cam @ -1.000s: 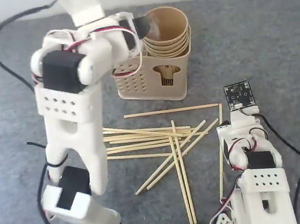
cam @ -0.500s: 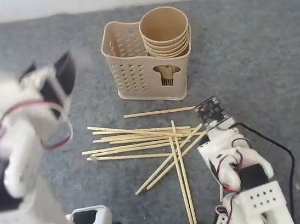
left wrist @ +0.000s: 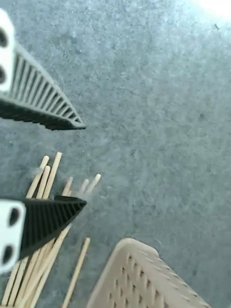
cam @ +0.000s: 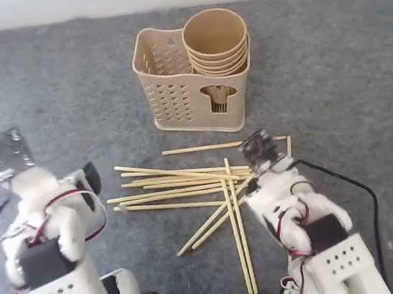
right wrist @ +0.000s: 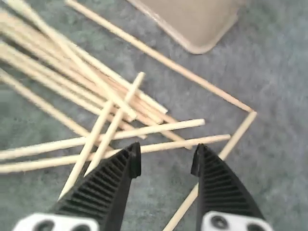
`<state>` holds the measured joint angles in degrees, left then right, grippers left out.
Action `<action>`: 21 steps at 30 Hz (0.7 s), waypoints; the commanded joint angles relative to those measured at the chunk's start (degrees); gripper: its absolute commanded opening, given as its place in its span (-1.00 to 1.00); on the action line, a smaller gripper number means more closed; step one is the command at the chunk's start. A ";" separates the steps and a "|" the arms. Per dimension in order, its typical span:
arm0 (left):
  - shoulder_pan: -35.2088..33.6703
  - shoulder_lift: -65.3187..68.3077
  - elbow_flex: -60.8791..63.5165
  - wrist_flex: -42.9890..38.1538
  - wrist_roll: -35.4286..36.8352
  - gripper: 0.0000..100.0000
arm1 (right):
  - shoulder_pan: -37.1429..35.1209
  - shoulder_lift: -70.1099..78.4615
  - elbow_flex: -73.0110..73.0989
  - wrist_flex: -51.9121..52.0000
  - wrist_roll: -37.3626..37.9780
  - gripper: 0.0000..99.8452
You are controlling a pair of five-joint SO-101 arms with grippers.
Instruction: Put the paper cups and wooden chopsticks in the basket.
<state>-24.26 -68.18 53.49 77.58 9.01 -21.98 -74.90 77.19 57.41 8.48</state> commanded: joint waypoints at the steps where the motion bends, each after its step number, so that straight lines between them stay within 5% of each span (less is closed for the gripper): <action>1: -0.26 -1.32 6.55 -6.24 -0.97 -0.58 | 6.90 8.57 -5.10 -4.53 -2.11 -0.62; 6: 0.00 -1.32 13.41 -12.13 -0.97 -0.58 | 14.73 23.60 -10.11 -10.51 -5.01 -0.62; 15: -0.18 -1.32 17.63 -17.32 -0.97 -0.58 | 16.04 53.85 -21.80 -16.13 -6.42 -0.62; 21: -0.18 -1.32 18.24 -17.85 -0.97 -0.58 | 17.45 63.34 -29.36 -14.73 -6.42 -0.87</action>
<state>-24.26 -68.35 72.13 61.58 8.57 -5.80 -13.19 52.92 42.46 2.68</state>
